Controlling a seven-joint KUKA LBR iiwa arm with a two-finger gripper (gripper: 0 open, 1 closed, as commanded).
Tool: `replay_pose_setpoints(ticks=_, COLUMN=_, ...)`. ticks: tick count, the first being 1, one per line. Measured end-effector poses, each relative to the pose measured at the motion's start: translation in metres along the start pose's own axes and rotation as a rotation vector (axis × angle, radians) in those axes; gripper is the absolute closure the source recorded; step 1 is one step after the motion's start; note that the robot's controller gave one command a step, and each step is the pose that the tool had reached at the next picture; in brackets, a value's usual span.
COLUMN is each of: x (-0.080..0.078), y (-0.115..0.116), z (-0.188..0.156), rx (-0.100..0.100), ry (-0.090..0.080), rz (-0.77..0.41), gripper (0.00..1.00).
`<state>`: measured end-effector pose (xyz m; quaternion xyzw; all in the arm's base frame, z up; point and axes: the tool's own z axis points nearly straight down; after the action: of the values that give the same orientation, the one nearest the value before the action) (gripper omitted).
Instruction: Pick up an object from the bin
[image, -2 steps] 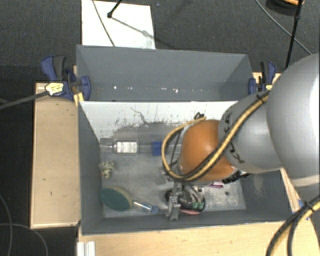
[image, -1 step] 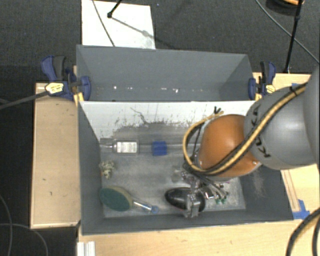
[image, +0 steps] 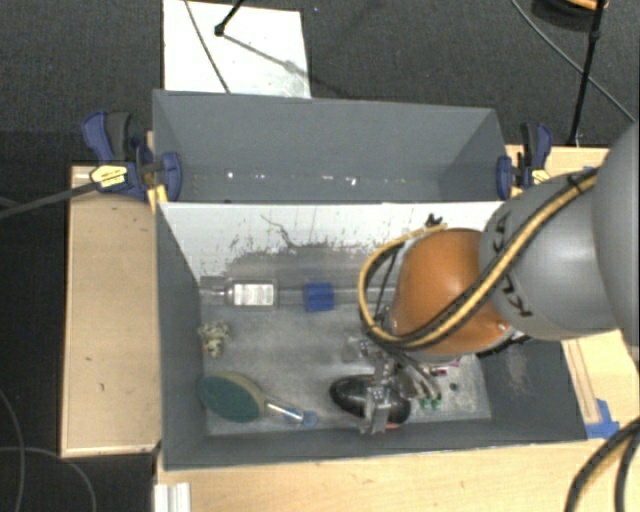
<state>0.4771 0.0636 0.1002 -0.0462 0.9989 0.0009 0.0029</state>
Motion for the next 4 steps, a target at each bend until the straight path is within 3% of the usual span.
replay_pose_setpoints(ticks=1, x=0.001, y=-0.006, z=0.030, rx=0.001, ry=0.005, rz=0.256, gripper=0.00)
replay_pose_setpoints(ticks=2, x=0.000, y=-0.006, z=0.030, rx=0.000, ry=0.003, rz=0.259, gripper=0.00)
replay_pose_setpoints(ticks=3, x=0.001, y=-0.006, z=0.030, rx=0.000, ry=0.004, rz=0.260, gripper=1.00)
replay_pose_setpoints(ticks=4, x=0.000, y=-0.006, z=-0.007, rx=0.001, ry=0.001, rz=0.261, gripper=1.00)
